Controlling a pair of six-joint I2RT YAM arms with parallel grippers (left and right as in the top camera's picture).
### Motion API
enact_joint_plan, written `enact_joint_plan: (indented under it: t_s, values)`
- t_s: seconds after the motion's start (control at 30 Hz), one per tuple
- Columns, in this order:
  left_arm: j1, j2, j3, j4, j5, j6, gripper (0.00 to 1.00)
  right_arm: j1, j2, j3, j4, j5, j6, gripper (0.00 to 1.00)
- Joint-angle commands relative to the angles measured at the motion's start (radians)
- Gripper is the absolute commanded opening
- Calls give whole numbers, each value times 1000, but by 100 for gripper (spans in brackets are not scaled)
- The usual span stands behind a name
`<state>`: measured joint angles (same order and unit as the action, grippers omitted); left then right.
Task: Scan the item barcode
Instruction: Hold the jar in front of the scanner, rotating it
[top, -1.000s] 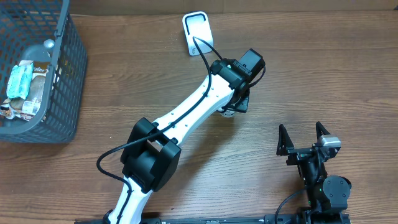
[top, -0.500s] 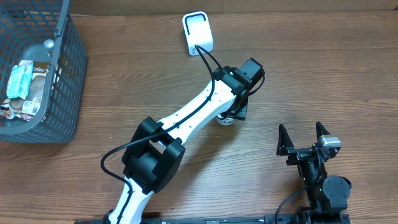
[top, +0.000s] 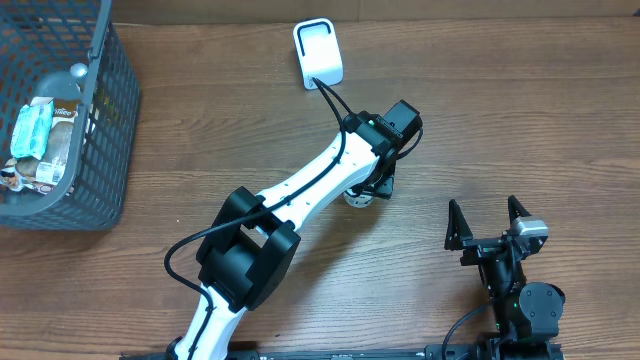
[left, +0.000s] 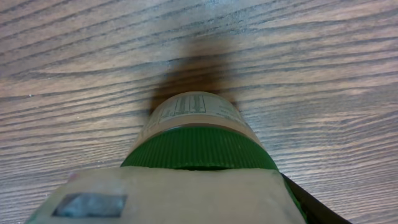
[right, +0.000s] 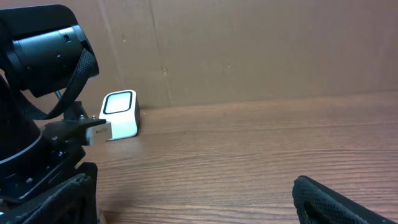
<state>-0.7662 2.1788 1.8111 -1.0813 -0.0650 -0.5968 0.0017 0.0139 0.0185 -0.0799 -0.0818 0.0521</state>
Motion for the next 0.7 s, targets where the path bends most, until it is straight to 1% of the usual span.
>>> enact_joint_plan:
  t_s: [0.0,0.13,0.2,0.27,0.4,0.5,0.6,0.67]
  values:
    - [-9,9,-3,10,-13,-13,58,5,-11,-11,3,-6,0,100]
    - [-8,9,-3,10,-11,-13,66,5,-11,-11,3,-6,0,100]
    - [-8,9,-3,9,-7,-13,75,5,-11,-11,3,-6,0,100]
    - [-8,9,-3,10,8,-13,80,5,-11,-11,3,-6,0,100]
    - [-8,9,-3,9,10,-12,84,5,-11,-11,3,-6,0,100]
    - [-8,9,-3,14,10,-9,84,5,-11,-11,3,-6,0,100]
    - [-6,9,-3,26,9,-9,84,5,-11,-11,3,-6,0,100]
    - [-6,9,-3,40,10,15,80,5,-11,-11,3,-6,0,100]
